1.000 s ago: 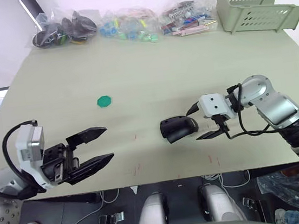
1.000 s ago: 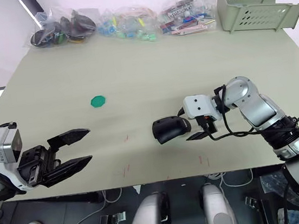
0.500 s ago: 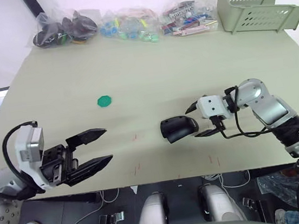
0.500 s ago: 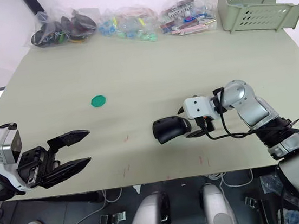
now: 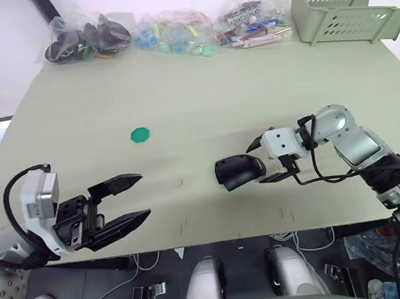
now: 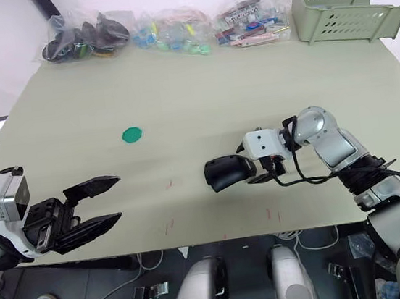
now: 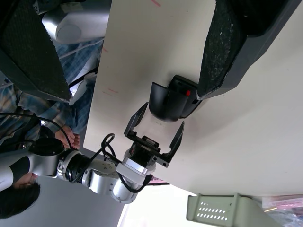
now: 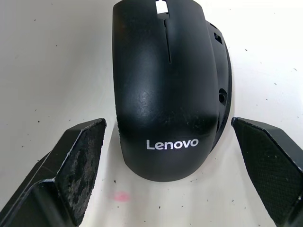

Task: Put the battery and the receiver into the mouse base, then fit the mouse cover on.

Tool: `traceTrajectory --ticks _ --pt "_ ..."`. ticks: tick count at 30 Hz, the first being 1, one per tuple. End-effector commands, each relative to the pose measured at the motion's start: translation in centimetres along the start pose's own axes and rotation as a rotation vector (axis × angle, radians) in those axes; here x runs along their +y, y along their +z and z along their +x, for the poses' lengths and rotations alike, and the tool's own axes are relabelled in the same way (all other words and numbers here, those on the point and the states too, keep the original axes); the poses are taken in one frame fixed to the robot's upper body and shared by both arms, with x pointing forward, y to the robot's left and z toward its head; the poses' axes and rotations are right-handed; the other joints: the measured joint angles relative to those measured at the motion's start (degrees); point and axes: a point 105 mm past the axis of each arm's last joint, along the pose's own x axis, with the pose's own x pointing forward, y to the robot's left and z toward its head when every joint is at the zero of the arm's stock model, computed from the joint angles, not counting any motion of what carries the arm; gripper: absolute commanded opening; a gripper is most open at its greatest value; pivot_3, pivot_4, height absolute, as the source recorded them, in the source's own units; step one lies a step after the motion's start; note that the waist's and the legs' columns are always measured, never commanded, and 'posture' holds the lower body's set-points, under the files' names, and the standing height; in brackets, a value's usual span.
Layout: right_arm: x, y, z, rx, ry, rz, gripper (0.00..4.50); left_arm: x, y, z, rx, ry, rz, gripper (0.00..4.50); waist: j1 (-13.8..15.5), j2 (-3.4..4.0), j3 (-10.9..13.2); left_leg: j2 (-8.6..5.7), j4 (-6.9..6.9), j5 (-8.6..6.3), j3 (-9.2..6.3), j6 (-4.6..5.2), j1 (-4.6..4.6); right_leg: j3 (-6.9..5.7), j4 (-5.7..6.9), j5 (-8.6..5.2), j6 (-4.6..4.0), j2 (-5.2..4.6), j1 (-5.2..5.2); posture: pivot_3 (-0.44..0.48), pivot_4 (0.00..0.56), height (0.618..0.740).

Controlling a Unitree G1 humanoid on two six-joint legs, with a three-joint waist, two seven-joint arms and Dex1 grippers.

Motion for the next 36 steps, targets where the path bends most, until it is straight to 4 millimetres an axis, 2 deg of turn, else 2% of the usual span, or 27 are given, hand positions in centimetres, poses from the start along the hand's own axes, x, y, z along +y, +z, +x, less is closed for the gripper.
traceTrajectory --ticks 1,10,12,13,24,27,28,36 --pt "-0.79 1.03 -0.56 -0.014 -0.016 -0.048 4.46 -0.13 0.59 -0.41 -0.002 0.006 0.04 4.5 0.0 0.0 0.0 0.0 0.0 0.0 0.0 0.0 0.0 0.0 0.0 0.0 0.0 0.0 0.0 0.0 0.15 0.74" --pt "-0.88 1.11 -0.47 -0.014 -0.016 -0.05 4.46 -0.16 0.48 -0.56 -0.001 0.01 0.039 4.5 0.01 0.0 0.0 0.0 0.0 0.01 -0.01 -0.02 0.0 -0.01 0.01 0.0 0.0 0.0 0.0 0.0 0.15 0.74" --pt "-0.91 1.14 -0.47 -0.014 -0.019 -0.051 3.89 -0.18 0.46 -0.53 0.0 0.008 0.039 4.5 0.01 0.0 0.0 0.0 0.0 0.01 -0.01 -0.02 0.0 -0.02 0.01 0.0 0.0 0.0 0.0 0.0 0.15 0.74" --pt "-0.92 1.15 -0.47 -0.013 -0.02 -0.052 3.82 -0.2 0.46 -0.53 0.0 0.008 0.038 4.5 0.0 0.0 0.0 0.0 0.0 0.01 -0.01 -0.02 0.0 -0.01 0.01 0.0 0.0 0.0 0.0 0.0 0.15 0.74" --pt "-1.0 1.18 -0.57 -0.011 -0.029 -0.051 3.82 -0.07 0.43 -0.47 0.004 0.001 0.039 4.5 0.0 0.0 0.0 0.0 0.0 0.02 -0.02 -0.03 0.0 -0.02 0.01 0.0 0.0 0.0 0.01 0.0 0.15 0.74" --pt "-0.99 1.15 -0.57 -0.009 -0.031 -0.051 3.09 -0.07 0.43 -0.52 0.005 0.0 0.04 4.5 0.0 0.0 0.0 0.0 0.0 0.02 -0.02 -0.03 0.0 -0.02 0.01 0.0 0.0 0.0 0.01 0.0 0.15 0.74" --pt "-0.98 1.14 -0.55 -0.009 -0.032 -0.05 2.59 -0.07 0.44 -0.53 0.006 0.0 0.04 4.5 -0.01 0.0 0.0 0.0 0.0 0.02 -0.02 -0.03 0.0 -0.02 0.01 0.0 0.0 0.0 0.01 0.0 0.15 0.74" --pt "-0.95 1.31 -0.5 -0.013 -0.032 -0.053 2.59 -0.08 0.52 -0.56 0.007 0.001 0.04 4.5 -0.02 0.0 0.0 0.0 0.0 0.02 -0.02 -0.04 0.02 -0.03 0.02 0.0 0.0 0.0 0.02 0.0 0.15 0.74"
